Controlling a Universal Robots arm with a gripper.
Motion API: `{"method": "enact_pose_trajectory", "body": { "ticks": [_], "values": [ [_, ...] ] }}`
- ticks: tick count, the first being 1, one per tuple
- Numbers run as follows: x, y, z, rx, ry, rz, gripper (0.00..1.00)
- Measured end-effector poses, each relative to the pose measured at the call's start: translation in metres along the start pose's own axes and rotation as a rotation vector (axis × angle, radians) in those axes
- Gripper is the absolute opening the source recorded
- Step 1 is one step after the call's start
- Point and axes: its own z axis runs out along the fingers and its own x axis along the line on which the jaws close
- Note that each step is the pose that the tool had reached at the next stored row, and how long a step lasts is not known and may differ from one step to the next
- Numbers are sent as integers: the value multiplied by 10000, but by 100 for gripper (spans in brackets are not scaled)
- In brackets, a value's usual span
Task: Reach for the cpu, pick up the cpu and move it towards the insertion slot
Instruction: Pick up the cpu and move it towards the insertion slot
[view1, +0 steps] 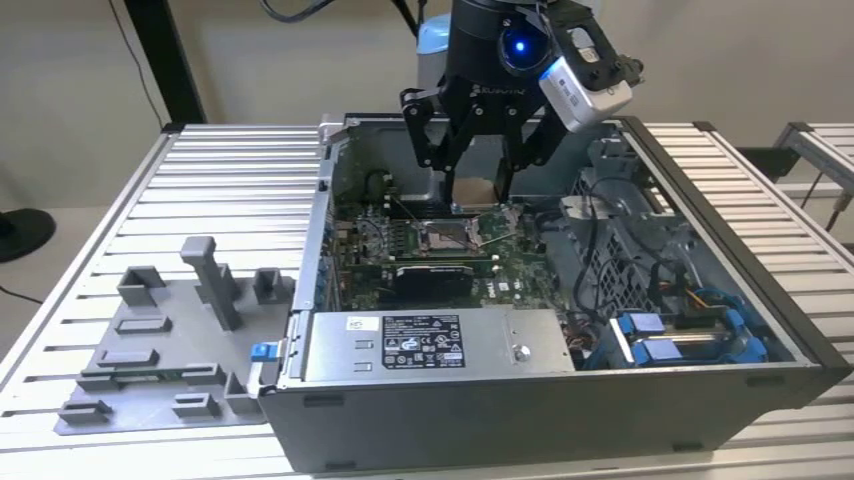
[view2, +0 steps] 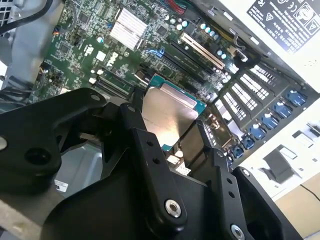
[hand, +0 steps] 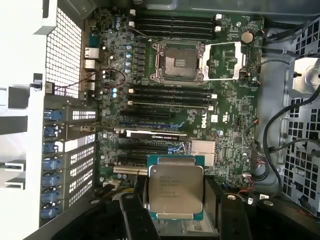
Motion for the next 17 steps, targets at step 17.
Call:
{"method": "enact_pose_trajectory", "body": {
  "ticks": [17],
  "values": [
    [-8, 278, 10, 0, 0, 2, 0]
  ]
}}
